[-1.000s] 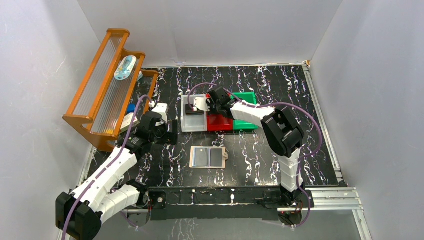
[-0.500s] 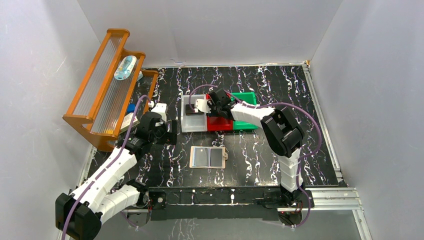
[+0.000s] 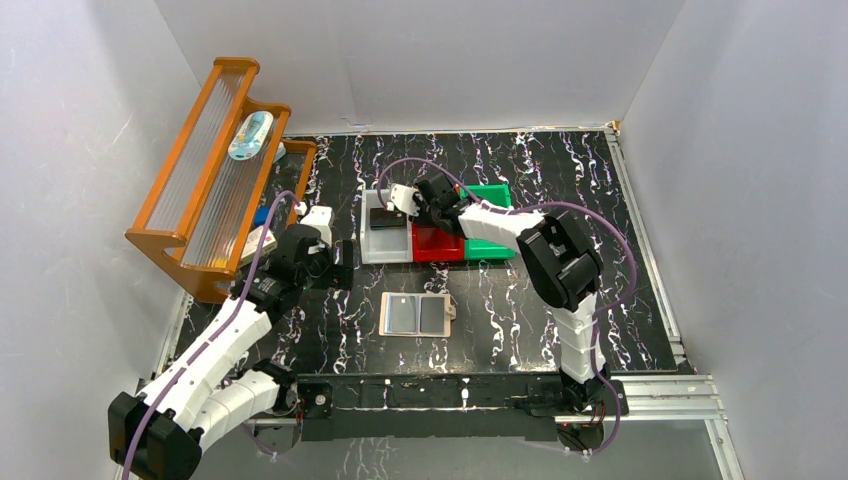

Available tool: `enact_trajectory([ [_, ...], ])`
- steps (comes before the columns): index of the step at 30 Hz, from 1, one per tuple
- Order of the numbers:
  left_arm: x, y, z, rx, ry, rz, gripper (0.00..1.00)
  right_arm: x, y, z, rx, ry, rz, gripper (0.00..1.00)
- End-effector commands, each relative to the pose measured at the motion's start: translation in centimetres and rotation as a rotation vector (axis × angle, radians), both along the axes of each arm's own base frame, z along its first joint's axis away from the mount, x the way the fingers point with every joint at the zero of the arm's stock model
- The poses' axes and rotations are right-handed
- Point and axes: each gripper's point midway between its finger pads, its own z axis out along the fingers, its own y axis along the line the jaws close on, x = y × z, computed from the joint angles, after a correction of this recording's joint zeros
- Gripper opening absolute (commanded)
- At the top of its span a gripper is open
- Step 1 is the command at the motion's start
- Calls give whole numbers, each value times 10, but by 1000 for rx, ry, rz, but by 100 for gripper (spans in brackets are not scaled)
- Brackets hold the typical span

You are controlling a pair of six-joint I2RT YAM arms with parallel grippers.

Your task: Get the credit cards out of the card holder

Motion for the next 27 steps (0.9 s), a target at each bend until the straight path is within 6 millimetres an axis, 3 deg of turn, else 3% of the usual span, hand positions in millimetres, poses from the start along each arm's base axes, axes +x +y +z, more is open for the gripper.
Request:
enact_trajectory([
  [1,2,0,10,-6,-24,-7,98,-4,28,68,290,-28,-46,47],
  [7,2,-4,6,-10,-5,-20,98,-27,24,124,544,-58,-127,51],
  [9,2,-4,5,-9,-1,-21,98,-40,19,150,645,-56,-147,53],
  [13,2,-3,4,-6,2,-13,98,-88,26,176,878,114,-135,54],
  [15,3,-2,5,-4,1,-10,98,-126,41,182,986,289,-56,56],
  [17,3,-1,6,-4,-7,-4,98,-151,45,180,1057,414,-45,56],
  [23,4,5,11,5,-33,29,98,-164,42,169,1178,658,-348,58],
  [27,4,6,15,-3,-45,37,98,-172,38,157,1241,763,-441,81],
])
